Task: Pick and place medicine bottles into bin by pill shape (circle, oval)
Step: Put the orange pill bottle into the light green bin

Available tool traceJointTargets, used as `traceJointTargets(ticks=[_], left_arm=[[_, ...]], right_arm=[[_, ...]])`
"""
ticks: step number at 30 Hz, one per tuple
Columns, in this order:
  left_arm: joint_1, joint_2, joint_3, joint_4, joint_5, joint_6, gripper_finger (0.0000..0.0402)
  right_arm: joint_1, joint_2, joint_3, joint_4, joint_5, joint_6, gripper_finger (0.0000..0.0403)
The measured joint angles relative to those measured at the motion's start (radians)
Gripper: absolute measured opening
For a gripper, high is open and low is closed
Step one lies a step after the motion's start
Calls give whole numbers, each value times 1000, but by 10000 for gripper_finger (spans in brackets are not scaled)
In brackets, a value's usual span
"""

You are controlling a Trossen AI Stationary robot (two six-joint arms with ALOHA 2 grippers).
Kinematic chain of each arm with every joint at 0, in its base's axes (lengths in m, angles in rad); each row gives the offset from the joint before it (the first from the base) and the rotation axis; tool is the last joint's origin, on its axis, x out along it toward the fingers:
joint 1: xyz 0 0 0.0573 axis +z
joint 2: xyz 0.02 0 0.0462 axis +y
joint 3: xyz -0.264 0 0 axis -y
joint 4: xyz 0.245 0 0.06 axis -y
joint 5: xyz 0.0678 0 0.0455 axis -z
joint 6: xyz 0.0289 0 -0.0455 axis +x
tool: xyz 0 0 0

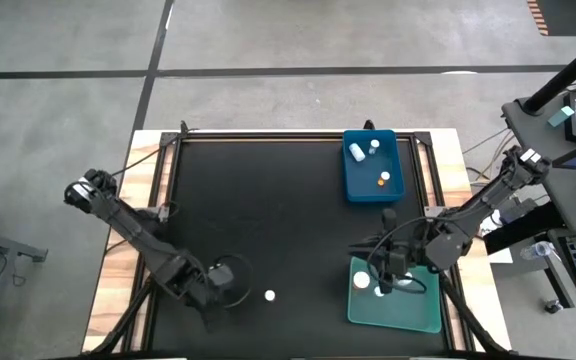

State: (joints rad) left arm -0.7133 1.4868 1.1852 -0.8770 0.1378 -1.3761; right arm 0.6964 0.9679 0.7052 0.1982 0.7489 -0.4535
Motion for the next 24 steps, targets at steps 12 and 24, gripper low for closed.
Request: traceJointTargets(ticks=[12, 24], left_arm=[[-121, -2, -32, -346, -13, -267, 191], [-130, -7, -149, -359, -68, -206, 271]], right_arm=[[1, -3, -2, -34, -51, 36, 73], [1, -3, -2, -32, -54, 64, 73]])
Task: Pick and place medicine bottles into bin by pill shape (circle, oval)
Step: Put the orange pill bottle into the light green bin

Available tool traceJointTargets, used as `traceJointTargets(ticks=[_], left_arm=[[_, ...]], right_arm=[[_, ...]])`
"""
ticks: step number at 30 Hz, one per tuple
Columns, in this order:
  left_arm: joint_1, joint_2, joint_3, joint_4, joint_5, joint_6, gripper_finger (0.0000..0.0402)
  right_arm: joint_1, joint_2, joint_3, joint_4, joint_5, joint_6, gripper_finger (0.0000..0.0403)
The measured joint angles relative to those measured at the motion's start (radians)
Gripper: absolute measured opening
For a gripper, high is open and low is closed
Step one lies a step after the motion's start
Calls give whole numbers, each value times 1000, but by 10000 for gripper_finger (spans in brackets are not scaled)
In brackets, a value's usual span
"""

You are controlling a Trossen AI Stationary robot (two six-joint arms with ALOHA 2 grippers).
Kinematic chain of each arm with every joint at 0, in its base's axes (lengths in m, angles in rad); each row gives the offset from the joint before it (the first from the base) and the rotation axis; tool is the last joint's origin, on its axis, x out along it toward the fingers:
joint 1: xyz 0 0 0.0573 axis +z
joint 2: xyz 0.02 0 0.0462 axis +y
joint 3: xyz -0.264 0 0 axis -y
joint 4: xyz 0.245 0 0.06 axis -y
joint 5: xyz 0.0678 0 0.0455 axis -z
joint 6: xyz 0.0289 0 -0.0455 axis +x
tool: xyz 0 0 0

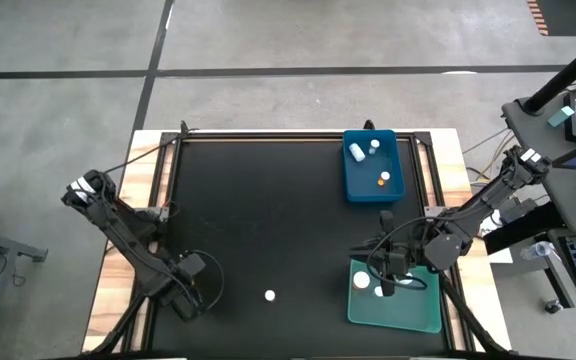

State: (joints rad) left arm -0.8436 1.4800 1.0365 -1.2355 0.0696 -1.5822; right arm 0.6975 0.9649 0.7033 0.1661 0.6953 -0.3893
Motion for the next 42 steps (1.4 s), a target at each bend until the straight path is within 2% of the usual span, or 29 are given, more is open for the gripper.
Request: traceJointTargets(ticks=[5, 14, 19, 26, 34, 38, 42], left_arm=[[0, -31, -51, 18, -1, -1, 272], [0, -90, -181, 195, -32, -9, 272], [0, -90, -192, 215, -32, -9, 258], [0, -90, -173, 215, -31, -1, 187], [0, -90, -119, 213, -29, 0, 184], [2, -90, -40, 200, -37, 35, 184], [21, -90, 67, 134, -100, 80, 184]], right_arm=[[0, 1, 0, -1, 0, 14, 73], [0, 2, 0, -3, 0, 13, 73], [0, 2, 0, -3, 0, -2, 73], [0, 2, 0, -3, 0, -1, 73], [0, 2, 0, -4, 0, 13, 73], [-2, 2, 0, -3, 1, 15, 73], [-30, 2, 0, 3, 0, 61, 73]])
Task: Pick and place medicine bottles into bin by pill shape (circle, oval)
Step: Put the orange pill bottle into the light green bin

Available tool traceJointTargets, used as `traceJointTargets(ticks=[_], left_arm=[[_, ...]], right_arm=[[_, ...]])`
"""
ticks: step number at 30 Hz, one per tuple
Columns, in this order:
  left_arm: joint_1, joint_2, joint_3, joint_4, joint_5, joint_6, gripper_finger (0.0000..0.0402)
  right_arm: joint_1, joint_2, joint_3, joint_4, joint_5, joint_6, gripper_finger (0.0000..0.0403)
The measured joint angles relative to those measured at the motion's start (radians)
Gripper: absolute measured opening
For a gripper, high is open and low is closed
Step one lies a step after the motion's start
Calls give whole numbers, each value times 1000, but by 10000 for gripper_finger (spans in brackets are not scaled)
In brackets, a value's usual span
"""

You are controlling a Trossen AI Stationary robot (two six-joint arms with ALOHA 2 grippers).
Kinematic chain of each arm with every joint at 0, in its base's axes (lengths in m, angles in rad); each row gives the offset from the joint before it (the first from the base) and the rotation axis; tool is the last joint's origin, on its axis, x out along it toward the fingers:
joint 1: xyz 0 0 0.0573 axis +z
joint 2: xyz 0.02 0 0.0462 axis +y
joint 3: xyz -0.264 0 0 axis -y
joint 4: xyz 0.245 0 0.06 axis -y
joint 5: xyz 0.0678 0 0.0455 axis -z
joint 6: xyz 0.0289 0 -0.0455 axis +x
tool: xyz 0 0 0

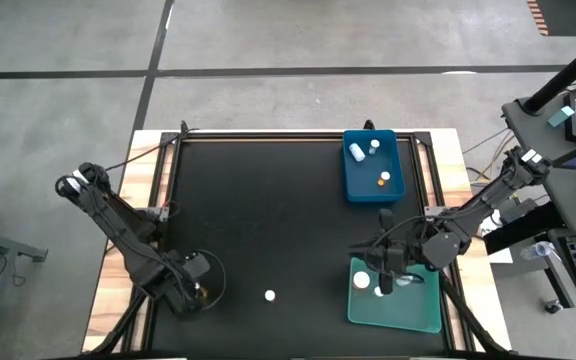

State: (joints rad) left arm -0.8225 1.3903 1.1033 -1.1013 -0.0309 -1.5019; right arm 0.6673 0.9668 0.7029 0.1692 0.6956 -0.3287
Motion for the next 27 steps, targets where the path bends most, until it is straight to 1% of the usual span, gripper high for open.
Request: traceJointTargets(ticks=[2, 7, 10, 13, 15, 20, 24, 27], left_arm=[[17, 0, 48, -15, -66, 42, 184], [62, 7, 165, 3, -277, 198, 184], [87, 25, 213, 57, -378, 336, 184], [116, 48, 243, 140, -461, 495, 184], [139, 62, 244, 215, -489, 599, 184], [215, 95, 232, 394, -503, 843, 184], [274, 136, 231, 523, -506, 1016, 184], [311, 174, 231, 625, -511, 1142, 184]], right_arm=[[-23, 0, 0, -1, -15, 27, 72], [-79, 0, 0, 0, -157, 101, 64], [-100, 0, 0, 0, -177, 142, 61], [-107, 0, 0, 1, -180, 179, 73], [-112, 0, 0, 1, -182, 206, 90], [-135, 0, 4, 6, -182, 309, 150], [-157, 11, 4, 13, -237, 318, 197], [-166, 41, 5, 52, -259, 318, 223]])
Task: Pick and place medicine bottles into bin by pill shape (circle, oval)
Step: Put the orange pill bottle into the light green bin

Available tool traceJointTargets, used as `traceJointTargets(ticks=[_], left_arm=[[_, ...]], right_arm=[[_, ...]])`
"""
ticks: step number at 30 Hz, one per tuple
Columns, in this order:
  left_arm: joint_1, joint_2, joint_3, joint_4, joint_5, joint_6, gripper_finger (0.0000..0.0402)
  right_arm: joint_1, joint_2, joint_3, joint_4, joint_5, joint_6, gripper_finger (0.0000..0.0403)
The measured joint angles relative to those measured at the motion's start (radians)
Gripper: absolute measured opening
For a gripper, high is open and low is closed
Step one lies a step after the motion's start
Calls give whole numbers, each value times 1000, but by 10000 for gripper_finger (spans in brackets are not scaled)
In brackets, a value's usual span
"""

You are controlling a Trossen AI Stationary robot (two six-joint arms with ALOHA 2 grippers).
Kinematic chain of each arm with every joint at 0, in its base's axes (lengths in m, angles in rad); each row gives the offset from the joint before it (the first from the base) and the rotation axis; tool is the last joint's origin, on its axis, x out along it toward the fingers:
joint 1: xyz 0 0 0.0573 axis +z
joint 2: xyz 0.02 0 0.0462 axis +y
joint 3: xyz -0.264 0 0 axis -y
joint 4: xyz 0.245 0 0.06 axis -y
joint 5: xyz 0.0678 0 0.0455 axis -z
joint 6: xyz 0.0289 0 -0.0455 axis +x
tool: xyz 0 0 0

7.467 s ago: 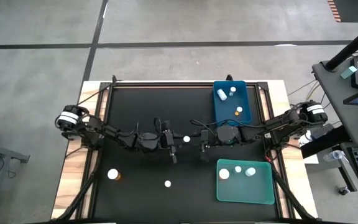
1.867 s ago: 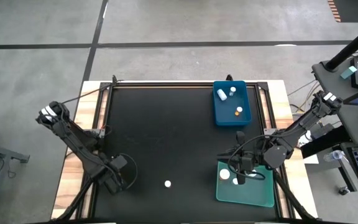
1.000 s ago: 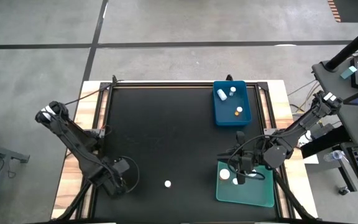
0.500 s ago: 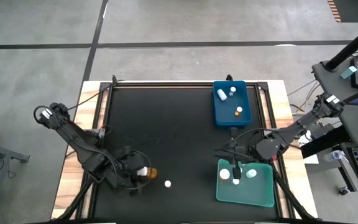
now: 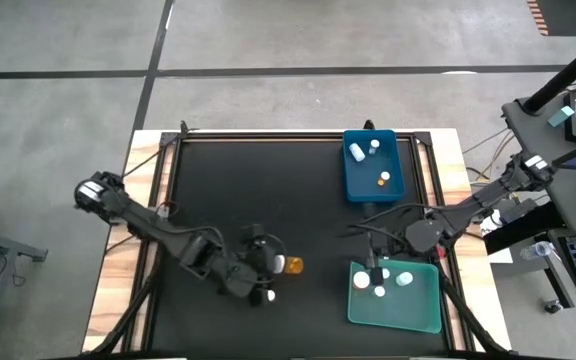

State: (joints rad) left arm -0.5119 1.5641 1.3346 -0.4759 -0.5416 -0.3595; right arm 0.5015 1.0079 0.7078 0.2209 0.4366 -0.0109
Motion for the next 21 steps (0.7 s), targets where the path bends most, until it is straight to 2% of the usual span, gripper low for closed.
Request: traceJointTargets(ticks=[5, 10, 17, 21], left_arm=[[50, 53, 0, 119, -7, 150, 184], [81, 74, 0, 164, -20, 217, 184], [92, 73, -1, 189, -20, 251, 184], [93, 73, -1, 206, -20, 265, 184]], right_arm=[[-10, 77, 44, -1, 0, -15, 253], [-17, 141, 106, -49, 0, -34, 270], [-24, 204, 193, -222, 0, 28, 272], [-34, 253, 224, -249, 1, 29, 270]])
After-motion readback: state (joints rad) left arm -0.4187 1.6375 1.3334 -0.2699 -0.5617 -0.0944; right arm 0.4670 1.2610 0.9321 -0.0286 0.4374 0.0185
